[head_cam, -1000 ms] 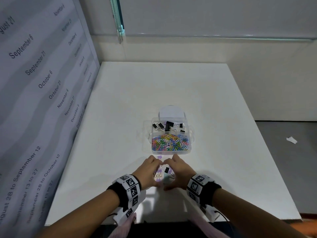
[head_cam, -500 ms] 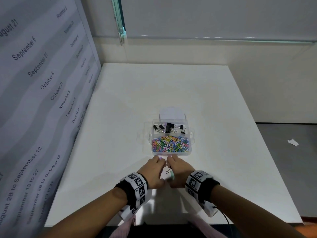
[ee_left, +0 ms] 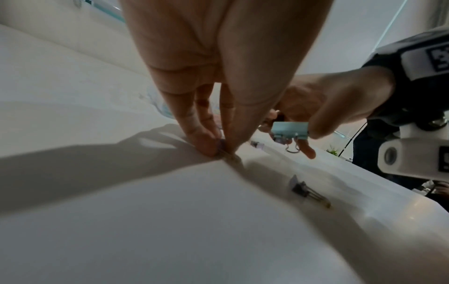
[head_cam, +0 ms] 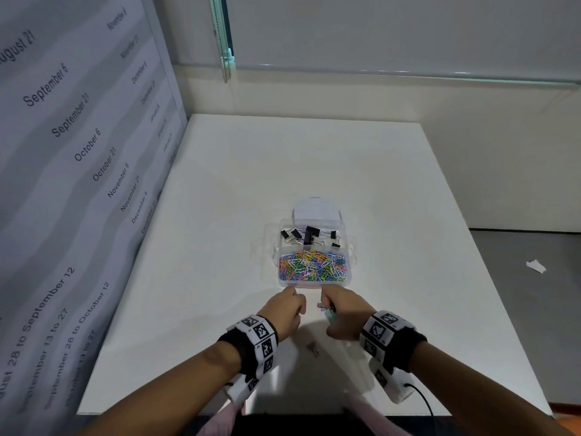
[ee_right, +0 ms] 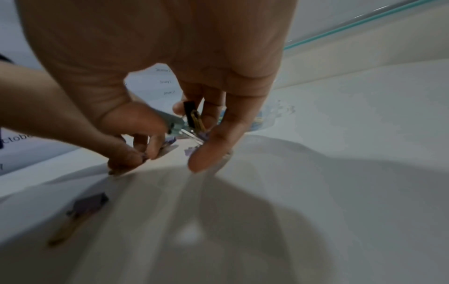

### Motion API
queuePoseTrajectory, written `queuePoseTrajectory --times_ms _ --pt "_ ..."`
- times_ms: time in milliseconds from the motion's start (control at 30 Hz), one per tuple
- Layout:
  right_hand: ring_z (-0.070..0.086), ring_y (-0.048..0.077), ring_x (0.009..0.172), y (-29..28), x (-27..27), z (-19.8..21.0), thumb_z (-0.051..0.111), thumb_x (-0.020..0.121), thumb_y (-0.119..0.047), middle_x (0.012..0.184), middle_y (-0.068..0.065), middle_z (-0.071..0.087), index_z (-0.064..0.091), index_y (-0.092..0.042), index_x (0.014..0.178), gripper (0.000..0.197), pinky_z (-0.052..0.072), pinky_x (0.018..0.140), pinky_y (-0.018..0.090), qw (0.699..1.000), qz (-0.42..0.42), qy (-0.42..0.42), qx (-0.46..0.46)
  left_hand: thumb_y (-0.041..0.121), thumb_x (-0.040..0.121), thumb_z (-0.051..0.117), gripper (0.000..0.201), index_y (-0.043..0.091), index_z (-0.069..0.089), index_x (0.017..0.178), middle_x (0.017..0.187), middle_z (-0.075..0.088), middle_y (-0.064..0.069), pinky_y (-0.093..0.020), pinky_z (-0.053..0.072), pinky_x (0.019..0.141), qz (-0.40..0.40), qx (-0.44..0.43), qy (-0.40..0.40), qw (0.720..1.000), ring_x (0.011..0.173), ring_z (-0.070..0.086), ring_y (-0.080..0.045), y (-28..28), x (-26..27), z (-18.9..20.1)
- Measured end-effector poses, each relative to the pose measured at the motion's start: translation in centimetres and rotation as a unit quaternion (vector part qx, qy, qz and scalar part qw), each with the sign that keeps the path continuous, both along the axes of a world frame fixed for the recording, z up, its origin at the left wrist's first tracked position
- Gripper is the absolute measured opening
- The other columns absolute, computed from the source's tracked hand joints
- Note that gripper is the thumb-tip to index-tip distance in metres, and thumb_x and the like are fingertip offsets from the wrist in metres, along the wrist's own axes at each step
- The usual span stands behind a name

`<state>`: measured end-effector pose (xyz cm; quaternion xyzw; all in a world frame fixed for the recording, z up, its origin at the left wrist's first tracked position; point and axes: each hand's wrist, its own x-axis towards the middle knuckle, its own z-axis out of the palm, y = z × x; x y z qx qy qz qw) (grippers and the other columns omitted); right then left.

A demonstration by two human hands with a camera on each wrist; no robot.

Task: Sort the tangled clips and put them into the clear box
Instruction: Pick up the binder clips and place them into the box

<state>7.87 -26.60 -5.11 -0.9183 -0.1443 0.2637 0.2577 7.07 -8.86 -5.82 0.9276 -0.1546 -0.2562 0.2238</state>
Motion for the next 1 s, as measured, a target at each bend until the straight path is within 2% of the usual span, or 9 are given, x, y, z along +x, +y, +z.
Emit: queuePoseTrajectory --times_ms 133,233,300,367,467,667,767,900,1000 --pt "0.039 0.021 0.061 -0.5 0.4 1.2 0.050 0.053 -0.018 0.065 -0.003 0.045 0.028 -0.030 0.060 0.027 0.034 0.055 0.034 0.998 -0.009 -0.004 0.069 0.007 0.077 0.054 0.018 0.010 0.061 0.093 0.101 0.050 -0.006 -0.027 0.040 0.074 -0.019 -0.009 -0.002 1.000 0.092 0.058 -0.028 0.7 0.3 0.3" --pt "0.036 0.011 0.058 -0.5 1.1 2.2 0.052 0.054 -0.021 0.064 -0.008 0.040 0.036 -0.028 0.066 0.022 0.029 0.053 0.025 0.997 0.011 -0.009 0.070 0.009 0.075 0.059 0.013 0.012 0.063 0.087 0.092 0.044 0.003 -0.025 0.040 0.070 -0.019 -0.043 -0.004 0.999 0.081 0.056 -0.022 1.2 0.8 1.1" --pt "0.042 0.015 0.068 -0.2 0.9 1.8 0.059 0.057 -0.026 0.079 -0.005 0.044 0.047 -0.021 0.084 0.030 0.035 0.057 0.024 0.998 0.054 -0.015 0.036 0.010 0.076 0.063 0.011 0.011 0.064 0.087 0.091 0.045 0.003 -0.027 0.043 0.072 -0.010 -0.066 -0.011 0.998 0.075 0.050 -0.016 1.4 1.4 2.3" --pt "0.049 0.020 0.085 0.1 0.1 0.8 0.071 0.061 -0.035 0.101 0.001 0.046 0.048 -0.018 0.107 0.054 0.045 0.071 0.030 0.995 0.099 -0.026 -0.015 0.011 0.076 0.066 0.010 0.011 0.064 0.086 0.090 0.047 0.003 -0.028 0.044 0.073 0.006 -0.089 -0.035 0.995 0.073 0.049 -0.014 1.5 2.6 3.6" --pt "0.046 0.023 0.098 0.7 -0.7 -0.1 0.076 0.063 -0.045 0.113 0.005 0.043 0.044 -0.020 0.117 0.067 0.047 0.078 0.036 0.989 0.122 -0.038 -0.077 0.011 0.078 0.066 0.009 0.010 0.064 0.087 0.089 0.047 0.002 -0.025 0.044 0.072 0.037 -0.110 -0.074 0.990 0.072 0.048 -0.013 1.6 5.1 5.5" --pt "0.054 0.036 0.090 1.8 -0.3 -0.4 0.065 0.078 -0.016 0.102 0.023 0.051 0.058 0.001 0.091 0.023 0.039 0.071 0.032 0.997 0.076 -0.026 -0.018 0.010 0.088 0.057 0.011 0.008 0.064 0.095 0.102 0.052 -0.009 -0.031 0.049 0.082 0.094 -0.125 -0.136 0.978 0.081 0.054 -0.018 0.3 10.8 7.1" --pt "0.054 0.036 0.093 1.7 -0.1 -0.4 0.063 0.080 -0.016 0.102 0.025 0.055 0.059 0.003 0.086 0.021 0.039 0.073 0.035 0.998 0.056 -0.014 -0.020 0.008 0.089 0.056 0.011 0.007 0.065 0.095 0.107 0.054 -0.014 -0.032 0.047 0.084 0.127 -0.118 -0.128 0.977 0.081 0.055 -0.023 -0.3 12.9 6.3" --pt "0.056 0.031 0.091 1.1 0.4 0.2 0.065 0.079 -0.020 0.097 0.020 0.064 0.062 0.002 0.084 0.023 0.029 0.070 0.024 0.999 0.031 -0.005 -0.012 0.009 0.092 0.053 0.016 0.004 0.066 0.100 0.114 0.054 -0.017 -0.034 0.046 0.086 0.141 -0.086 -0.090 0.982 0.100 0.060 -0.031 -0.1 13.5 4.8" --pt "0.059 0.030 0.080 0.4 0.6 1.2 0.071 0.073 -0.016 0.085 0.020 0.067 0.063 0.002 0.076 0.020 0.031 0.067 0.022 1.000 0.014 -0.019 0.016 0.008 0.094 0.046 0.022 0.006 0.065 0.106 0.118 0.054 -0.017 -0.034 0.046 0.090 0.145 -0.083 -0.084 0.982 0.103 0.059 -0.030 0.6 13.0 4.2"
